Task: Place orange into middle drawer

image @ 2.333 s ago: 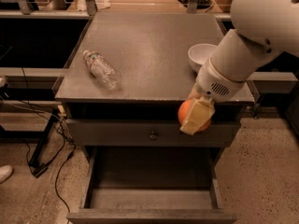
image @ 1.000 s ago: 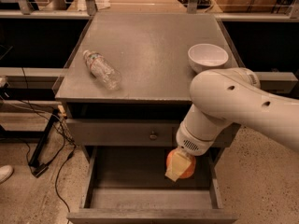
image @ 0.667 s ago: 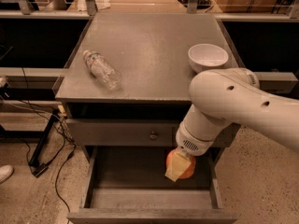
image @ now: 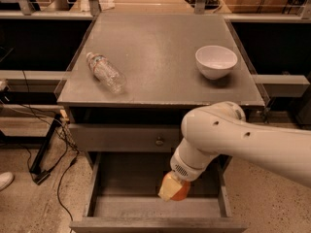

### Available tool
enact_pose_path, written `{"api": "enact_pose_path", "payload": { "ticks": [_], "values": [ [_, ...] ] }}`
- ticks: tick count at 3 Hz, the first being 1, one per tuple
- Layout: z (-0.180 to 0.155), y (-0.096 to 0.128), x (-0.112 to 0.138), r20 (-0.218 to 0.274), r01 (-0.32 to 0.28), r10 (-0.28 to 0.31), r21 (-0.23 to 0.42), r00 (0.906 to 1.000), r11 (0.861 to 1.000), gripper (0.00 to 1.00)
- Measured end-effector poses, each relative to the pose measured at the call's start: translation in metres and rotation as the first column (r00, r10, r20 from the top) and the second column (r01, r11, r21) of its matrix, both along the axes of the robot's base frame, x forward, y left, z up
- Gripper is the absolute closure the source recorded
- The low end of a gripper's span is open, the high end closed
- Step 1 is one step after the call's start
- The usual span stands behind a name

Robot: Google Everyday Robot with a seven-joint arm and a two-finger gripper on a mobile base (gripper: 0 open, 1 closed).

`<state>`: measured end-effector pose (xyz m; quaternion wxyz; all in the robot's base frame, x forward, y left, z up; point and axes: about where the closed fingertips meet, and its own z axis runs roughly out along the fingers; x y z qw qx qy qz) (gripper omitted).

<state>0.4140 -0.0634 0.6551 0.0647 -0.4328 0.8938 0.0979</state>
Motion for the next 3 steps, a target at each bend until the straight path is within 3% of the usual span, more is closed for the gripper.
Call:
{"api": "enact_pose_path", "payload": {
  "ticks": [1,2,3],
  "values": [
    [-0.025,0.004,0.01,0.01,0.082,-0.082,-0.006,0.9966,0.997,1.0],
    [-0.045,0.009,0.016,-0.029,0.122,-0.121,0.013,0.9922,0.992,1.0],
    [-0.047,0.009,0.016,-0.032,0.122,-0.122,0.013,0.9921,0.992,1.0]
  ]
}}
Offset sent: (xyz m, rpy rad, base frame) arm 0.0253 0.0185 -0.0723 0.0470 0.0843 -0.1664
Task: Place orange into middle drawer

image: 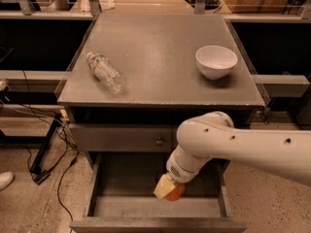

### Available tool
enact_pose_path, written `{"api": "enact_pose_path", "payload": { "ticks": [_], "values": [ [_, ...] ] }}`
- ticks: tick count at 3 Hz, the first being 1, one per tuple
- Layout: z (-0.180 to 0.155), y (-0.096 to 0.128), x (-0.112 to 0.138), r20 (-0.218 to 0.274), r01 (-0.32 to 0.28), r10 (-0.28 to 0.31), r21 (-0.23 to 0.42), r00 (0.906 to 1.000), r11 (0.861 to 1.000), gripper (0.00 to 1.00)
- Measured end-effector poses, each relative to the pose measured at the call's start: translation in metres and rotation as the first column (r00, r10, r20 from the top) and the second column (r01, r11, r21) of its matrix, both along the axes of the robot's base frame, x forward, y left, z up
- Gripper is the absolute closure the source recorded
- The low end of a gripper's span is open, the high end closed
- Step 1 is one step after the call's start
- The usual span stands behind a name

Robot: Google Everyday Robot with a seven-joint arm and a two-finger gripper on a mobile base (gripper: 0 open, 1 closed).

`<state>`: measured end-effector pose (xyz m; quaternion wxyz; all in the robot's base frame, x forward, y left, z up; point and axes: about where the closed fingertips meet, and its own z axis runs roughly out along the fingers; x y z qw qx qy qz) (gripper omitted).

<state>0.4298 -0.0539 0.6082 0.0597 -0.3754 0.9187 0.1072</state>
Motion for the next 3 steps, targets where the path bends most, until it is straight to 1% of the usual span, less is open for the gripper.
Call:
{"api": "enact_pose_path", "payload": {
  "ticks": [1,2,3],
  "values": [
    [-0.018,0.004,-0.003,-0.017,0.073,-0.073,0.028,0.9972,0.997,1.0],
    [-0.05,0.005,0.003,-0.01,0.172,-0.171,0.027,0.9851,0.985,1.0],
    [-0.076,0.006,0.012,-0.001,0.279,-0.279,0.028,0.9603,0.96,1.0]
  ]
}}
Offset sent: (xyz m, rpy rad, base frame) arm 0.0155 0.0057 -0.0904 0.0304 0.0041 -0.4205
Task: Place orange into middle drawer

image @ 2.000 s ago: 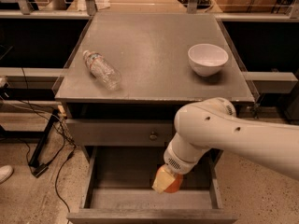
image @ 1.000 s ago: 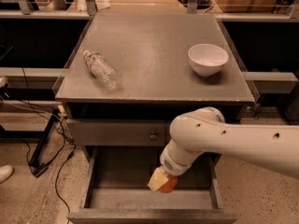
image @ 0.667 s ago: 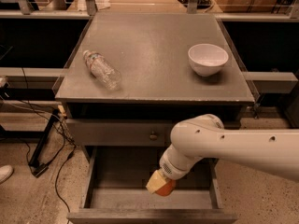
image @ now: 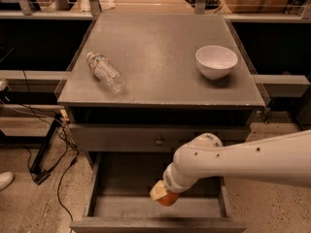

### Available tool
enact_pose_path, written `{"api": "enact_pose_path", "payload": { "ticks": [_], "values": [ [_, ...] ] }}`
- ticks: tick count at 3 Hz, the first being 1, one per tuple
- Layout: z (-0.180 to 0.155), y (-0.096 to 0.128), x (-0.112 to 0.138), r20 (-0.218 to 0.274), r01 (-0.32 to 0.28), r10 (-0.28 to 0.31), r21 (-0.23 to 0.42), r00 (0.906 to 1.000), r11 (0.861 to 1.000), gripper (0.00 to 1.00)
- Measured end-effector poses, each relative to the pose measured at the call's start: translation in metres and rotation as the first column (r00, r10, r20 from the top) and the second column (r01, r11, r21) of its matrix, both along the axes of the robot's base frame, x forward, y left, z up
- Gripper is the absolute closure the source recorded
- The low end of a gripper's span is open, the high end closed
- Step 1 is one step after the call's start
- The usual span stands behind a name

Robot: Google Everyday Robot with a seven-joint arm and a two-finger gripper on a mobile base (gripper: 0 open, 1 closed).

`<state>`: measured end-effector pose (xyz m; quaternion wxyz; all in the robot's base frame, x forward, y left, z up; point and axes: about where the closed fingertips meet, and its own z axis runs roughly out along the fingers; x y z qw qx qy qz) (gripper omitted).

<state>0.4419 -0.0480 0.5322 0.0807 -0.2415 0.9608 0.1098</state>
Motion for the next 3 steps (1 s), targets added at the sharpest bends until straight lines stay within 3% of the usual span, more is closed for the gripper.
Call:
{"api": "enact_pose_path", "payload": {
  "ticks": [1,3],
  "values": [
    [-0.016,-0.001,0.01,0.003,0.078,-0.078,-0.01,0.997,0.997,1.0],
    [-0.057,0.003,0.02,-0.034,0.148,-0.149,-0.047,0.9882,0.988,1.0]
  ]
}}
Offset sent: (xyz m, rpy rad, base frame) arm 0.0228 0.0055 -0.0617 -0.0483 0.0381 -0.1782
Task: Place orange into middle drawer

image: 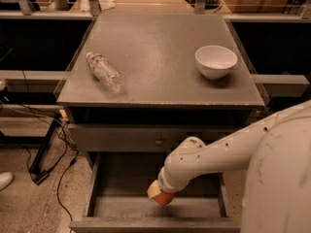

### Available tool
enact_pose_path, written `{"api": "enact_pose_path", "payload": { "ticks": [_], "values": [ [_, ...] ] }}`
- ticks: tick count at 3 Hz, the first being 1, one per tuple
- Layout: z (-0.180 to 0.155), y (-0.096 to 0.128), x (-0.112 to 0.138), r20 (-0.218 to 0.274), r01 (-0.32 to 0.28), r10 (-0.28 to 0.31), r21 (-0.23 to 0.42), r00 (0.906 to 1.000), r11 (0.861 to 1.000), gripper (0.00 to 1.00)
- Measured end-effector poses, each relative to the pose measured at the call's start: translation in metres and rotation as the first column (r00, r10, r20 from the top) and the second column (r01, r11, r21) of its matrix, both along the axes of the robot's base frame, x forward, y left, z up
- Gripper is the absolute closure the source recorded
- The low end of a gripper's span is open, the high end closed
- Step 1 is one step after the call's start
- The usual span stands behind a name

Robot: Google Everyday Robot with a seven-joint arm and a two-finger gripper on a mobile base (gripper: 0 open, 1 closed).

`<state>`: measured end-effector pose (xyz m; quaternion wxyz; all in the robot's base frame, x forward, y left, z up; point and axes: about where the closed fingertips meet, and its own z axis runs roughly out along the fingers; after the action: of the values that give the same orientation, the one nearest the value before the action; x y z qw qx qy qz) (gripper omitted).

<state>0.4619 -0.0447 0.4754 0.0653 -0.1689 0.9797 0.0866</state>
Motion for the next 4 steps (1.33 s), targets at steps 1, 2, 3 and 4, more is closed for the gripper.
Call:
{"api": "enact_pose_path", "payload": {
  "ticks": [1,2,3,4],
  "values": [
    [-0.018,-0.004,-0.003,-0.014,0.023,-0.023,-0.03,0.9996,0.999,1.0],
    [-0.032,-0.013,-0.008,-0.017,0.055,-0.056,-0.051,0.9983,0.997,1.0],
    [-0.041,-0.022,-0.009,-0.006,0.088,-0.089,-0.048,0.996,0.995,1.0],
    [-0.05,-0.035,-0.007,0.007,0.116,-0.115,-0.049,0.9933,0.992,1.0]
  ]
}}
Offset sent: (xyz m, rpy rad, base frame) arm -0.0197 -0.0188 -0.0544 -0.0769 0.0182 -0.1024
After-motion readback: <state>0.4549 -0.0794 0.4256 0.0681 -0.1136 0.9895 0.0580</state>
